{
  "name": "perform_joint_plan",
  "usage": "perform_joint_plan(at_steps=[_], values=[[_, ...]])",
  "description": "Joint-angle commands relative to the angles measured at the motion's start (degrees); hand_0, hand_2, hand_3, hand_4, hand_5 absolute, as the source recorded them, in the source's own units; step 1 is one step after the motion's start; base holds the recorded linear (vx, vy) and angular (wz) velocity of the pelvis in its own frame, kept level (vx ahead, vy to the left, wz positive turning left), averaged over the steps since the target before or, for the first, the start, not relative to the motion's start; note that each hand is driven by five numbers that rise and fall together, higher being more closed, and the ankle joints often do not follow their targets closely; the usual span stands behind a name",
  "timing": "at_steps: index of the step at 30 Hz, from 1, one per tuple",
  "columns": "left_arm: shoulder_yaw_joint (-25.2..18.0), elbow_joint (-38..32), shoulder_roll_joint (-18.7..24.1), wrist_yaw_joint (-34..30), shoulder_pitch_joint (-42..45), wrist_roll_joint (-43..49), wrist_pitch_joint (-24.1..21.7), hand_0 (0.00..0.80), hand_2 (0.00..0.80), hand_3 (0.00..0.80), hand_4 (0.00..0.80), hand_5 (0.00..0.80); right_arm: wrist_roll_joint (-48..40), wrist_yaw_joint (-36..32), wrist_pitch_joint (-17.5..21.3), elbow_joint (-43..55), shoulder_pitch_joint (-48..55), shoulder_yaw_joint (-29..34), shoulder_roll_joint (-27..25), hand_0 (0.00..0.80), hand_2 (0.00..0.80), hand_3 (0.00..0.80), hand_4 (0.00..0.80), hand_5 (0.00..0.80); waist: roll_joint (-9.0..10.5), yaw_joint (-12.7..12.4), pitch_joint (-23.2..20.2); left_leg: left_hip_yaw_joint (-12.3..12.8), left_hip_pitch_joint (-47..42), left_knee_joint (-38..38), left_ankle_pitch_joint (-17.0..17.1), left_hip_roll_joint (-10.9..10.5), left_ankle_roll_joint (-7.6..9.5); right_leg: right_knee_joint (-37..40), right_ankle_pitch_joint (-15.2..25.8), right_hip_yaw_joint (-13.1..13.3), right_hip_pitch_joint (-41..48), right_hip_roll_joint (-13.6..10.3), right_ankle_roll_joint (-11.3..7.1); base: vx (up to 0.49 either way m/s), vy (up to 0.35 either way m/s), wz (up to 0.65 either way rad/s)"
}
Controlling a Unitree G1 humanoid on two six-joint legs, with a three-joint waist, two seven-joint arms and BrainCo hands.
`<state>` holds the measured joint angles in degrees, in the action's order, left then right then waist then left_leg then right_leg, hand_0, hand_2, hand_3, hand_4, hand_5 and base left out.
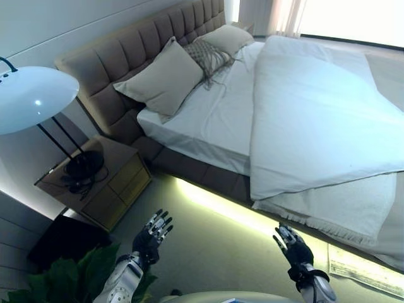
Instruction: Make the bed neatly
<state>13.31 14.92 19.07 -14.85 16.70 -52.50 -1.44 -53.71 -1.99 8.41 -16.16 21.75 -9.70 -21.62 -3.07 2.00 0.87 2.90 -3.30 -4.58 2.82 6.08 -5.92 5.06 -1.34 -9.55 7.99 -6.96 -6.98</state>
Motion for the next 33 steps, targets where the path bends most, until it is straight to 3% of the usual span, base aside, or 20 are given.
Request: perform_joint_plan(at_steps=[1, 12, 27, 30, 33], values=[[-2.79, -1.11, 3.32, -0.84, -4.61, 2.75, -0.71, 0.0, 0.0, 0.0, 0.0, 0.0, -2.59, 0.41, 3.67, 2.46, -1.44, -0.34, 0.58, 0.0, 0.0, 0.0, 0.0, 0.0, 4.17, -1.71, -0.9, 0.01, -0.47, 1.33, -1.93, -0.35, 1.57, -1.13, 4.8, 4.18, -4.81, -1.07, 0.07, -0.034, 0.029, 0.01], [-3.02, -1.89, 3.4, -0.98, -4.15, 0.09, 0.33, 0.0, 0.0, 0.0, 0.0, 0.0, -1.73, 0.64, 4.07, 2.86, -1.34, -1.11, 0.86, 0.0, 0.0, 0.0, 0.0, 0.0, 4.66, -1.66, -0.87, 0.59, -0.66, 3.72, -3.19, 0.01, 1.37, -0.65, 4.82, 5.19, -4.37, -0.82, 0.27, -0.035, -0.006, 0.0], [-1.87, -0.4, 1.1, 0.17, -6.6, -2.17, 0.03, 0.0, 0.0, 0.0, 0.0, 0.0, -2.76, 1.51, 4.04, 0.24, -1.84, 1.28, -0.37, 0.0, 0.0, 0.0, 0.0, 0.0, 5.41, -2.29, -0.11, -2.2, 3.69, 8.91, 2.1, 4.36, -1.29, -0.06, 3.95, 5.23, -5.31, 3.56, 2.75, -0.045, -0.059, 0.02], [-2.16, 0.18, 0.35, 0.02, -6.38, -2.21, 0.12, 0.0, 0.0, 0.0, 0.0, 0.0, -2.78, 1.33, 3.94, 0.32, -2.25, 0.91, -0.81, 0.0, 0.0, 0.0, 0.0, 0.0, 6.0, -2.34, 0.14, -2.91, 5.88, 15.62, 2.97, 3.7, -1.49, -0.06, 4.0, 6.05, -5.16, 3.43, 3.24, 0.015, -0.008, -0.02], [-1.67, 0.33, -0.04, -1.82, -7.24, -0.67, 0.54, 0.0, 0.0, 0.0, 0.0, 0.0, -2.75, 2.71, 4.84, -0.28, -3.83, 0.58, -0.97, 0.0, 0.0, 0.0, 0.0, 0.0, 5.52, -2.18, 0.55, -1.12, 5.81, 13.83, 1.35, 1.69, -0.25, -0.41, 4.22, 5.3, -4.95, 2.43, 2.82, 0.057, 0.128, 0.09]])
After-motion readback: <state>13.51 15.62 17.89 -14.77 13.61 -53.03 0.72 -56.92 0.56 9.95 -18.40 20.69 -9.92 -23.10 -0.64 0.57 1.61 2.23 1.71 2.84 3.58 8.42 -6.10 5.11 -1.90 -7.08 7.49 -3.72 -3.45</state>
